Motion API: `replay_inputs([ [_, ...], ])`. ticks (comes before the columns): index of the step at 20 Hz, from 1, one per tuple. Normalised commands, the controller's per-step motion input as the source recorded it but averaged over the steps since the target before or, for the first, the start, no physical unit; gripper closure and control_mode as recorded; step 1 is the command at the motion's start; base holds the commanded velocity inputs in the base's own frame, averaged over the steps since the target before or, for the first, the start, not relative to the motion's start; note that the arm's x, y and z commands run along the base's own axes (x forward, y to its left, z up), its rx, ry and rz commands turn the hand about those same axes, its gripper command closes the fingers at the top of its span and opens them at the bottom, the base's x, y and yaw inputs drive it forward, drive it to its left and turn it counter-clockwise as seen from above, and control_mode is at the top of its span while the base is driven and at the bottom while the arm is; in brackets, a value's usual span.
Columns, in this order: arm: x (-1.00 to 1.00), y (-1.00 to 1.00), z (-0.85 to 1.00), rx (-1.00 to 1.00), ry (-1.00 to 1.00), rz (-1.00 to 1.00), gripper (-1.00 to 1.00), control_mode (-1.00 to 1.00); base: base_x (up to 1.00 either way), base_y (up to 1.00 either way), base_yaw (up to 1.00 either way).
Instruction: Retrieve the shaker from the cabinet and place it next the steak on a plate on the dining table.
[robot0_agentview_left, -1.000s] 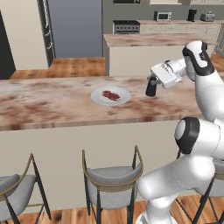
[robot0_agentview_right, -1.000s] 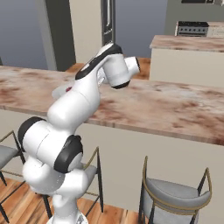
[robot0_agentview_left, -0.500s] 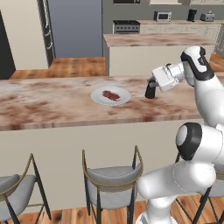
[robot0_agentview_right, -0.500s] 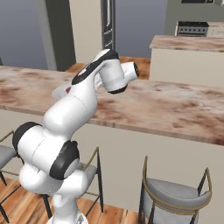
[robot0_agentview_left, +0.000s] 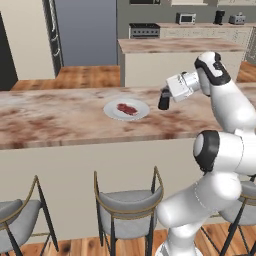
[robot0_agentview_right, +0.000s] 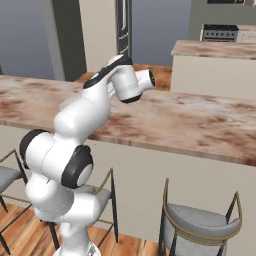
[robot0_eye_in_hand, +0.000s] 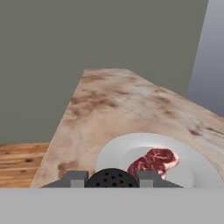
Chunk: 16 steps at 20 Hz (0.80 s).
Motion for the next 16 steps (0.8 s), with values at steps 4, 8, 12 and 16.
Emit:
replay_inputs([
  [4, 0.19, -0.08, -0.14, 0.00, 0.01, 0.07, 1.00, -1.00, 0.00, 0.00, 0.00],
  [8, 0.09, 0.00, -0.16, 0.00, 0.07, 0.03, 1.00, -1.00, 0.00, 0.00, 0.00],
  [12, 0.12, 0.00, -0.15, 0.00, 0.05, 0.00, 1.00, -1.00, 0.00, 0.00, 0.00],
  [16, 0.14, 0.00, -0.14, 0.00, 0.05, 0.00, 1.00, -1.00, 0.00, 0.00, 0.00],
])
